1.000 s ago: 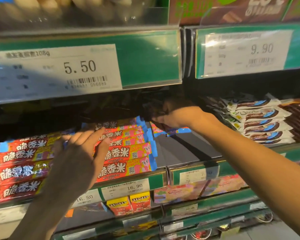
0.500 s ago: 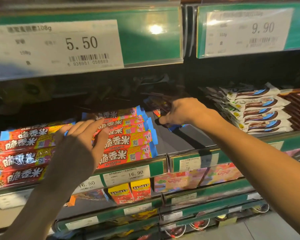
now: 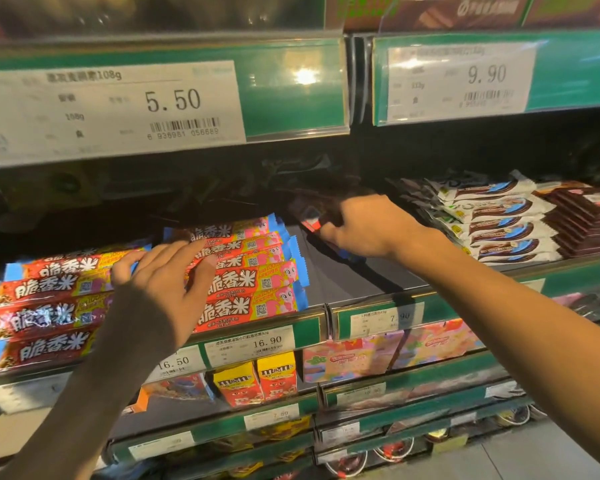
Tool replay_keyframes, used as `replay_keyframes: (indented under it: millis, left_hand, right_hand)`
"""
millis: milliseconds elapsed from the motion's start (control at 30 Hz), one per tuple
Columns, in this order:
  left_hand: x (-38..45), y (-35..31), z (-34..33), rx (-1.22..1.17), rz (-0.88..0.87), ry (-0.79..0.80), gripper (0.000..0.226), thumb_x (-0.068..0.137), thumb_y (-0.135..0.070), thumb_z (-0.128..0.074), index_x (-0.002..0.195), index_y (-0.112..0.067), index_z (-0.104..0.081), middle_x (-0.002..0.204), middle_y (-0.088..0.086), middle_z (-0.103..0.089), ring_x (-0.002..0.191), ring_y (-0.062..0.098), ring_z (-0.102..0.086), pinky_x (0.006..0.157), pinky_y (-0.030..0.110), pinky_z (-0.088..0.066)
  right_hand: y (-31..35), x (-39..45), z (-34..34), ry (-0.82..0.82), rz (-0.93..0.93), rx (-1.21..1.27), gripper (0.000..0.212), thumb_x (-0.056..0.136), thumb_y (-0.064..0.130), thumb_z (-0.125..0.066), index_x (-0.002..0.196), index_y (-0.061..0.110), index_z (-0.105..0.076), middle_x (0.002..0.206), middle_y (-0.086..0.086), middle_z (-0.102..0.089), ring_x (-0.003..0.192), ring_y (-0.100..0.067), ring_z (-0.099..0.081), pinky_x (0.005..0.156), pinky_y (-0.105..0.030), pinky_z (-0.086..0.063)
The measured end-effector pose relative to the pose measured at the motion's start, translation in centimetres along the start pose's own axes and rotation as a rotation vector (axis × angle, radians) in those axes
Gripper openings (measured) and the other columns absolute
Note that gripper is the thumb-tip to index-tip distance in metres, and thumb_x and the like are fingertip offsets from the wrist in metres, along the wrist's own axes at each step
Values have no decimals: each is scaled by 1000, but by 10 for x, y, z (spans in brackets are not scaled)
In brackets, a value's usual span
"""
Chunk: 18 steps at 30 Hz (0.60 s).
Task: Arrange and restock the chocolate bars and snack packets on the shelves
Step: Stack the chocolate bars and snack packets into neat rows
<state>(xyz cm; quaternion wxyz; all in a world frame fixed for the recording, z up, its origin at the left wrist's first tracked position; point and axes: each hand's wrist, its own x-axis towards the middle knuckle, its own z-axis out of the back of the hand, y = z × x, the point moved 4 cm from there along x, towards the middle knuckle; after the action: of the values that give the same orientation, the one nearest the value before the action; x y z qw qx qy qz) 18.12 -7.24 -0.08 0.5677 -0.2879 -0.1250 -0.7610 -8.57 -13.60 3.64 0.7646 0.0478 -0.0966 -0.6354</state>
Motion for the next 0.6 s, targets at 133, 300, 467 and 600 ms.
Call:
replay_keyframes:
  millis: [133,300,467,600]
  left_hand:
    - [1,4,-4,9,76,80,58,97,-54,-30,123,-17,-67,123,3,-68,119,24,-59,109,44,-25]
    - [3,5,-5,34,131,148,67,94,-61,-19,130,-22,-61,130,-1,-63,126,21,-53,112,41,-20]
    - [3,6,-6,17,171,199,74,89,-64,-10,137,-27,-54,139,-5,-56,134,18,-44,114,40,-15]
    - [3,7,-6,14,182,232,70,92,-62,-11,141,-30,-48,144,-8,-50,138,15,-37,115,38,-11]
  right_hand:
    - [-13,3,-3,-59,-61,108,37,85,45,-67,104,14,-66,92,-7,-64,87,-26,-61,70,-29,-44]
    - [-14,5,-19,15,-139,225,56,73,48,-81,114,15,-62,107,-5,-68,93,-24,-65,82,-40,-56]
    - [-3,3,-18,-78,-114,94,52,81,53,-73,114,15,-61,104,-8,-70,94,-28,-65,80,-40,-56]
    - [-11,7,-16,41,-233,162,40,77,49,-76,94,12,-71,90,-8,-72,82,-25,-67,74,-39,-58]
